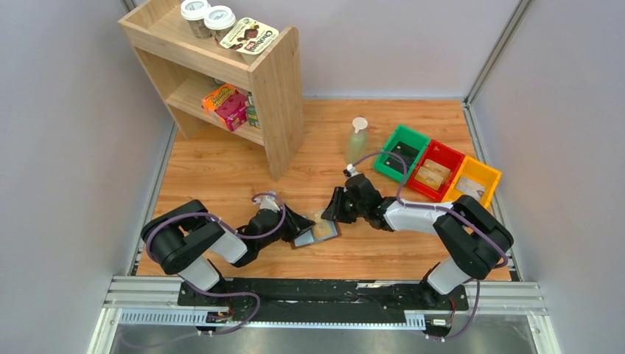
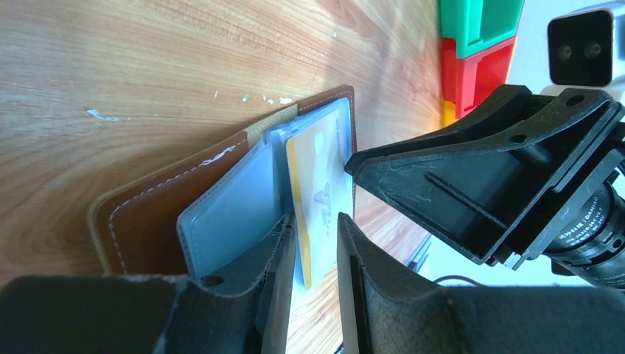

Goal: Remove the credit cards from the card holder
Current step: Remove the credit card from the card holder.

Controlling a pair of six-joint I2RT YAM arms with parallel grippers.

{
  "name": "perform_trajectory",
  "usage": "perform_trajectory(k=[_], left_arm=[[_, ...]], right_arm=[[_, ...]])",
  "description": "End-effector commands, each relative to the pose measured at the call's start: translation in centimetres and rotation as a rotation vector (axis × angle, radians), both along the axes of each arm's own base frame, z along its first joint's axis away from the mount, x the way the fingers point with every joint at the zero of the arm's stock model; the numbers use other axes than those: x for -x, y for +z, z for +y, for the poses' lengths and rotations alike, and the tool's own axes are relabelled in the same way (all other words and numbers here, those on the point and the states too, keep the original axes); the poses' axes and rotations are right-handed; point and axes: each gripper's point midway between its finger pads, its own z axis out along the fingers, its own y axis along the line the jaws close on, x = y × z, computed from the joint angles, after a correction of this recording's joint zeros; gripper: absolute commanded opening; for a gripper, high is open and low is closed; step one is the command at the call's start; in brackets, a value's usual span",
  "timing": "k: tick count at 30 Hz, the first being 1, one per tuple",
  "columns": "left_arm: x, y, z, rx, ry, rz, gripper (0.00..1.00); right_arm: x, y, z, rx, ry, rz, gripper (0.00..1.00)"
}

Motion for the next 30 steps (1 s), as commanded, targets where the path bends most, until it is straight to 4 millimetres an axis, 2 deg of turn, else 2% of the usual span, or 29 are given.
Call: perform_trajectory(k=[1, 7, 12, 17, 20, 22, 27, 30], left_arm=[[-0.6, 1.1, 0.4, 0.056, 0.057, -0.026, 0.35], [-0.7, 1.1, 0.2, 0.045, 0.046, -0.028, 0.37], [-0.6, 0.8, 0.2, 0.04, 0.047, -0.011, 0.42], [-0.1, -0.3, 0.5, 0.02, 0.05, 0.032, 0.44], [-0.2, 0.1, 0.0, 0.032, 0.037, 0.024, 0.44], [-0.3, 0.7, -0.2, 0.043, 0.031, 0.005, 0.41], [-0.4, 2.5, 0.1, 0.065, 0.039, -0.055, 0.26], [-0.4, 3.4, 0.5, 0.072, 0.044, -0.088, 0.2]], right_arm=[[3.0, -3.6, -2.6, 0.13, 0.011, 0.134, 0.32], [4.1, -4.0, -2.6, 0.128, 0.027, 0.187, 0.32], [5.3, -5.1, -2.8, 0.127, 0.026, 0.26, 0.31], [5.4, -5.3, -2.8, 0.125, 0.023, 0.266, 0.31], [5.4, -5.5, -2.8, 0.128, 0.021, 0.27, 0.31], [5.5, -5.6, -2.9, 0.133, 0.02, 0.269, 0.31], [5.5, -5.9, -3.1, 0.142, 0.015, 0.274, 0.31], [5.4, -6.0, -3.1, 0.145, 0.015, 0.276, 0.31]])
